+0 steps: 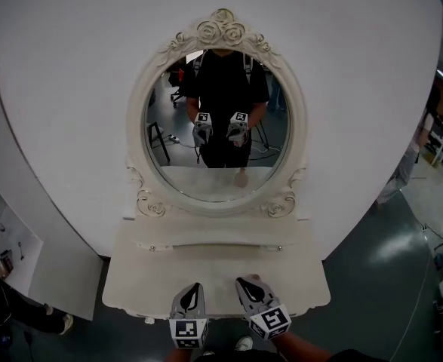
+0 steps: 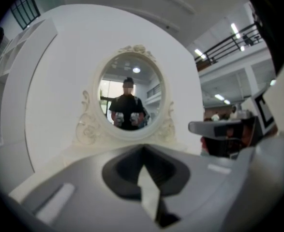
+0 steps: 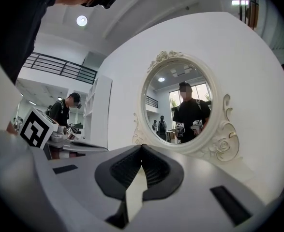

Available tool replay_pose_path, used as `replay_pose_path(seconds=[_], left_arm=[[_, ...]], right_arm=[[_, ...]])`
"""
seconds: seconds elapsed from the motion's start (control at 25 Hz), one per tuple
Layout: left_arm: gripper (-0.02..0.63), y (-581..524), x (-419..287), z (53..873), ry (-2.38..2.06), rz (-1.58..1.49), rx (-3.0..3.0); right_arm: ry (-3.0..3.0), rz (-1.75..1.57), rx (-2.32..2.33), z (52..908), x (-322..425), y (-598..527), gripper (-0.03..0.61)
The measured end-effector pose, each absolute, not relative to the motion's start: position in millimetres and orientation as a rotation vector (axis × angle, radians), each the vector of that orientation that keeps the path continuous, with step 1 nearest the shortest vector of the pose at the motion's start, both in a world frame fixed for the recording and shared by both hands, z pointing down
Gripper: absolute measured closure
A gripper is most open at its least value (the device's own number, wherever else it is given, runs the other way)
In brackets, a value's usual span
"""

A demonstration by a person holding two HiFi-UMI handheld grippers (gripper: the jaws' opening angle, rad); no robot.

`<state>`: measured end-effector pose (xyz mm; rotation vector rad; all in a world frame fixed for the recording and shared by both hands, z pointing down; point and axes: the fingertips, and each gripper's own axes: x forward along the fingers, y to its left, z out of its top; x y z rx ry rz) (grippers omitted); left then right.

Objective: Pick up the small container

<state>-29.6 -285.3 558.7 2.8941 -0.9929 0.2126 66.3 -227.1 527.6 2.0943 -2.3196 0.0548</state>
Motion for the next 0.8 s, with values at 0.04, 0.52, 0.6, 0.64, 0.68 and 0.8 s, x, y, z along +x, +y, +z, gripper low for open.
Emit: replay_pose_path(seconds=[0.04,0.52,0.6,0.64,0.68,0.8], left_arm=[[0.606,-286,-22,556,-0.981,0.206,2.899],[0.606,-289,53,549,-0.92,0.217,2.949],[0.606,-288,59,550,-0.933,0.221,2.947],[0.606,-287,61,550,-0.94,0.224,2.945],[0.606,-286,61,552,-0.948,0.23,2.941],[0.606,-285,62,559,-0.94,0.258,2.921]], right_arm=[[-2.309,0.054,2.109,526,75,-228,0.574],[-2.284,0.023,2.176,519,145,-228,0.574],[-2.29,0.038,2.173,523,151,-226,0.574],[-2.292,0.046,2.171,525,154,-224,0.574],[-2.293,0.054,2.17,526,156,-223,0.574],[-2.28,0.075,2.177,531,160,-222,0.574]])
